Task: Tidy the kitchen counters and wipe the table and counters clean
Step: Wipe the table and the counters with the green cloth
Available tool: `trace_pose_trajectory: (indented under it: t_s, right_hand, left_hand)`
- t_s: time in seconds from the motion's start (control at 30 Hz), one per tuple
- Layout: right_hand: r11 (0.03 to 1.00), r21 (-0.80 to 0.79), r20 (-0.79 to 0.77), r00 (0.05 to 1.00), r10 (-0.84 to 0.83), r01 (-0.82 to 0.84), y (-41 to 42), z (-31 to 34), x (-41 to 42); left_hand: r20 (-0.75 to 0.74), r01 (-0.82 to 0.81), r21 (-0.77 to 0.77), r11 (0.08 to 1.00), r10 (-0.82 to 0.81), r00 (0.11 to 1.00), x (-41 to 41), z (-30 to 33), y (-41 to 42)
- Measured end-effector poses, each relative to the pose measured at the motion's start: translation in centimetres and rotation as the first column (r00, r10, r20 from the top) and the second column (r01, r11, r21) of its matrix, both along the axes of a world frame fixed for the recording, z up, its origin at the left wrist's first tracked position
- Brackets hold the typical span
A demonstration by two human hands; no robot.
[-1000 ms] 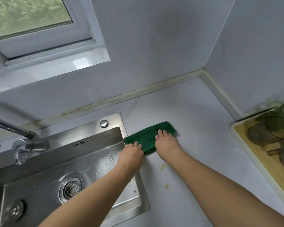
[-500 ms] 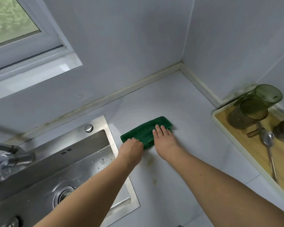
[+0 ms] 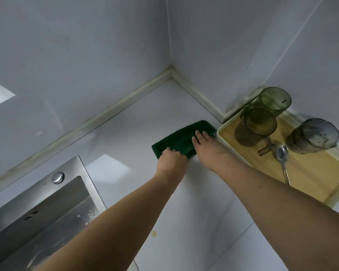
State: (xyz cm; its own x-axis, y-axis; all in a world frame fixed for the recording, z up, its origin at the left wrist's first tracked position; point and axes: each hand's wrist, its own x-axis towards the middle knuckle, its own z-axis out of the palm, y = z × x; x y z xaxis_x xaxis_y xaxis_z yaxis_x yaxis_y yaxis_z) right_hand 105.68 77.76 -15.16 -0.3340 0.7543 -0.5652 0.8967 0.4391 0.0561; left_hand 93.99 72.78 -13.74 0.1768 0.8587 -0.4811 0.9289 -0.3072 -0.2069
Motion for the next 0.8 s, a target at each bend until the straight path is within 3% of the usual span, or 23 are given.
trace_pose_trajectory:
  t_s: [0.2,0.47,0.67,0.8]
  right_hand:
    - [1.0,0.0,-0.026,1.0,-0.007,0.007,-1.1,-0.2,1.7]
    - [1.0,-0.003,0.102,0.995,-0.011,0.012,-3.5,0.5,0.2]
    - [0.981,0.046,0.165,0.97,0.18,-0.19,-6.7,1.5,-3.4]
    - [0.948,0.063,0.085,0.948,0.306,-0.311,-9.6,1.7,-7.4]
  left_hand:
    - [-0.002,-0.012,-0.04,0.999,0.012,1.0,1.1,-0.8,-1.8]
    - [0.095,-0.018,-0.029,0.999,0.02,0.995,-0.3,0.3,-4.8]
    - [0.084,-0.06,-0.052,0.997,0.064,0.994,-4.6,-0.1,-8.8]
    - [0.072,-0.157,-0.105,0.982,0.165,0.984,-9.0,-0.1,-13.1]
